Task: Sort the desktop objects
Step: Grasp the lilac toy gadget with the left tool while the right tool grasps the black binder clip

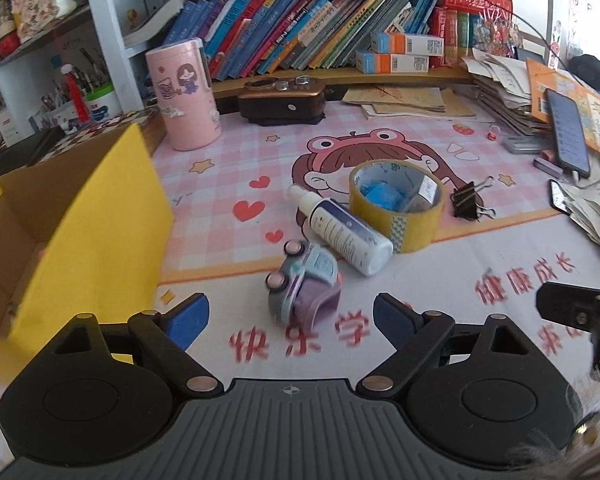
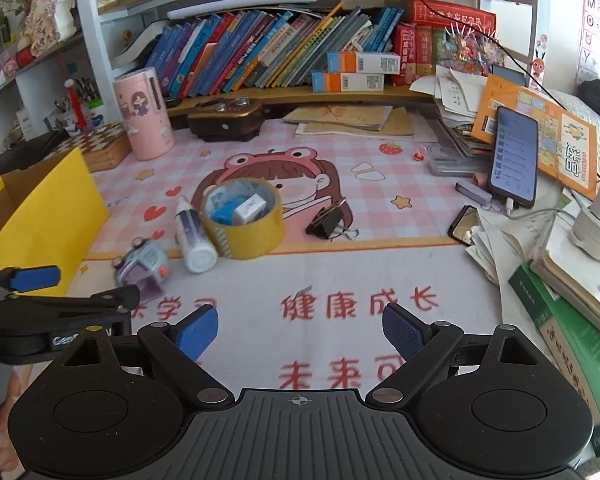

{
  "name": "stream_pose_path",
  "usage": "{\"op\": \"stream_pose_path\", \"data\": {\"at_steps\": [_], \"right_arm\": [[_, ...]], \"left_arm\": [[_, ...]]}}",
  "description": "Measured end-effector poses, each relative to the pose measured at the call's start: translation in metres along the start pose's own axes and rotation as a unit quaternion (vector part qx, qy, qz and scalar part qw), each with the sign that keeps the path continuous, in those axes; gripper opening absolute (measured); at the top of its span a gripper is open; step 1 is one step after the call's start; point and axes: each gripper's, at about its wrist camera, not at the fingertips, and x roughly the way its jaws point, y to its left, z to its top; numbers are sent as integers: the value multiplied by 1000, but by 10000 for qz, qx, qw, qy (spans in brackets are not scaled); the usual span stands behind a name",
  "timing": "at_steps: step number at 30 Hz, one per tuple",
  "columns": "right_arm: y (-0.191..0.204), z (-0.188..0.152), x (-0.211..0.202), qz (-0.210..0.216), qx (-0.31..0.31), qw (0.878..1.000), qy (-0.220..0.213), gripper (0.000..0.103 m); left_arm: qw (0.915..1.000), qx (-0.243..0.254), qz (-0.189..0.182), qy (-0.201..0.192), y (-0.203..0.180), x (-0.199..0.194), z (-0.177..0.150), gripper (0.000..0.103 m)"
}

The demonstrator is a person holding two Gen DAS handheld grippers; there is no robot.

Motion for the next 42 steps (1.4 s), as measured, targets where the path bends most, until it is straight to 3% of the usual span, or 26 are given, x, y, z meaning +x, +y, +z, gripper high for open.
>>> {"op": "stream_pose_path", "data": {"at_steps": [8, 13, 14, 17, 24, 31, 34, 42], "right_arm": [[-16, 19, 34, -66, 32, 10000, -18, 91], [-22, 30, 55, -107, 23, 9999, -75, 90], [-24, 32, 59, -111, 25, 9999, -90, 90], [-26, 40, 71, -91, 20, 9998, -158, 87], [-24, 52, 100, -101, -7, 9992, -375, 59], [-38, 58, 130, 61, 743, 9971, -149, 23], [-41, 58, 132, 104, 864, 9960, -199, 12], [-40, 61, 118, 41, 730, 9963, -459, 5]], "left_arm": [[9997, 100, -39, 217, -10, 42, 11, 80], [9989, 163, -51, 433, -13, 58, 9, 60], [9991, 138, -82, 403, -12, 57, 9, 49], [9993, 42, -177, 313, -8, 51, 10, 47], [9986, -420, -303, 130, 7, 14, 7, 46], [9967, -760, -267, 102, 20, -15, -2, 43], [9965, -804, -228, 84, 23, -19, -4, 43], [9958, -855, -314, -103, 22, -28, -4, 43]]}}
